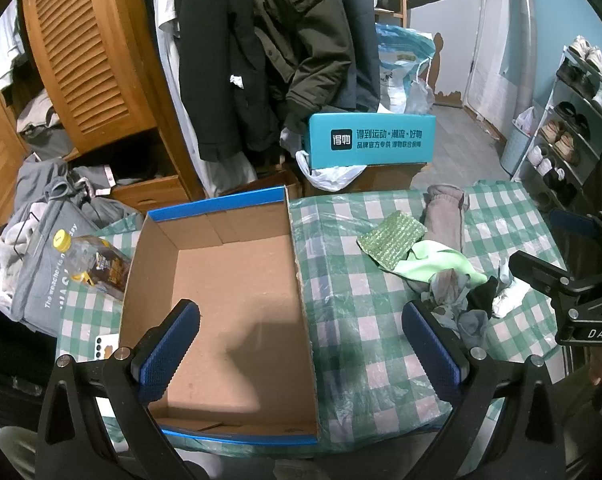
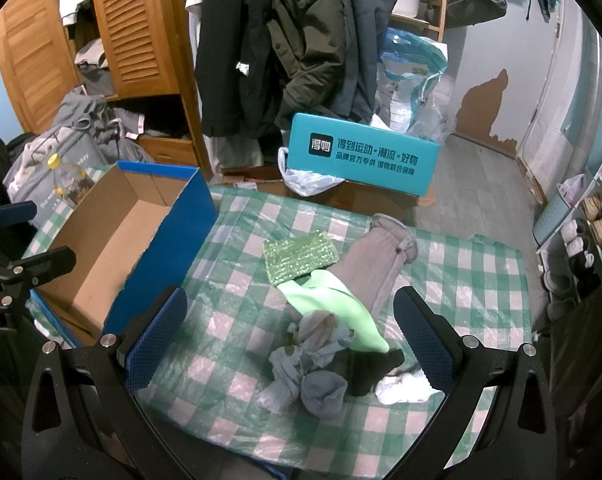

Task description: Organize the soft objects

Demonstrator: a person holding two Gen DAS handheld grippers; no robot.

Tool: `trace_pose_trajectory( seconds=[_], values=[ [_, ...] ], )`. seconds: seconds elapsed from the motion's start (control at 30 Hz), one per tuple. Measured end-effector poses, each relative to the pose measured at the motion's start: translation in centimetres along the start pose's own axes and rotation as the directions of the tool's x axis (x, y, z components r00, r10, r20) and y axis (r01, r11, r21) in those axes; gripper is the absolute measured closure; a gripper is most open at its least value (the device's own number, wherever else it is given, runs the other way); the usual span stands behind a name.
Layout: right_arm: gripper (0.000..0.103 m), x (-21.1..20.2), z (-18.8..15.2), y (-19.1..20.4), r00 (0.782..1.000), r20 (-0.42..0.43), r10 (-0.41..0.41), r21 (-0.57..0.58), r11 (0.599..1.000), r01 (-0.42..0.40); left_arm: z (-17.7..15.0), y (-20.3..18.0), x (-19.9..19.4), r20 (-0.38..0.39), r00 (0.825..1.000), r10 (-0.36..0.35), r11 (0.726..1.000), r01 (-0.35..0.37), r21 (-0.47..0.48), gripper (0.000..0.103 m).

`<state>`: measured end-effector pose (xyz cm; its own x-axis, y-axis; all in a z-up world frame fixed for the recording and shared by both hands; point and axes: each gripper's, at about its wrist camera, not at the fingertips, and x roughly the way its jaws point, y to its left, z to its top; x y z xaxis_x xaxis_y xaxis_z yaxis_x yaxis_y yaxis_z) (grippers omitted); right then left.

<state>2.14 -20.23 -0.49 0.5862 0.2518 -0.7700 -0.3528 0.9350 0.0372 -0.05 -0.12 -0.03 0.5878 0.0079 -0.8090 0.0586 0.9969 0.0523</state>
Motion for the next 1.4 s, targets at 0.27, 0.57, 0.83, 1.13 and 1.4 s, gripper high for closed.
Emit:
trace_pose_trajectory(
  seconds=[0.27, 0.57, 0.83, 1.13, 1.4],
  values=[
    [0.001, -0.02, 0.00, 0.09, 1.000, -0.001, -0.001, -0.001, 1.000, 0.001, -0.04, -0.08, 0.01, 0.000, 1.000, 0.002, 1.000, -0.002, 0.000, 0.001],
    [0.001, -0.06, 0.00, 0.16, 1.000, -0.003, -0.002, -0.002, 1.000, 0.002, -0.05, -0.13, 0.04, -0.001, 1.000, 0.002, 1.000, -0.002, -0.001, 0.001],
    [0.001, -0.02, -0.04, 0.27, 1.000, -0.004, -0.002, -0.003, 1.000, 0.002, -0.05, -0.14, 0.03, -0.001, 1.000, 0.001, 1.000, -0.001, -0.001, 0.001],
    [0.001, -0.05, -0.06, 0.32, 1.000, -0.005, -0.003, -0.004, 1.000, 0.003, -0.05, -0.13, 0.03, -0.002, 1.000, 0.002, 1.000, -0.002, -0.001, 0.001],
    [0.002, -0.03, -0.09, 0.30, 1.000, -0.006, -0.004, -0.004, 1.000, 0.004, -0.05, -0.12, 0.04, -0.003, 1.000, 0.001, 1.000, -0.001, -0.001, 0.001]
  ],
)
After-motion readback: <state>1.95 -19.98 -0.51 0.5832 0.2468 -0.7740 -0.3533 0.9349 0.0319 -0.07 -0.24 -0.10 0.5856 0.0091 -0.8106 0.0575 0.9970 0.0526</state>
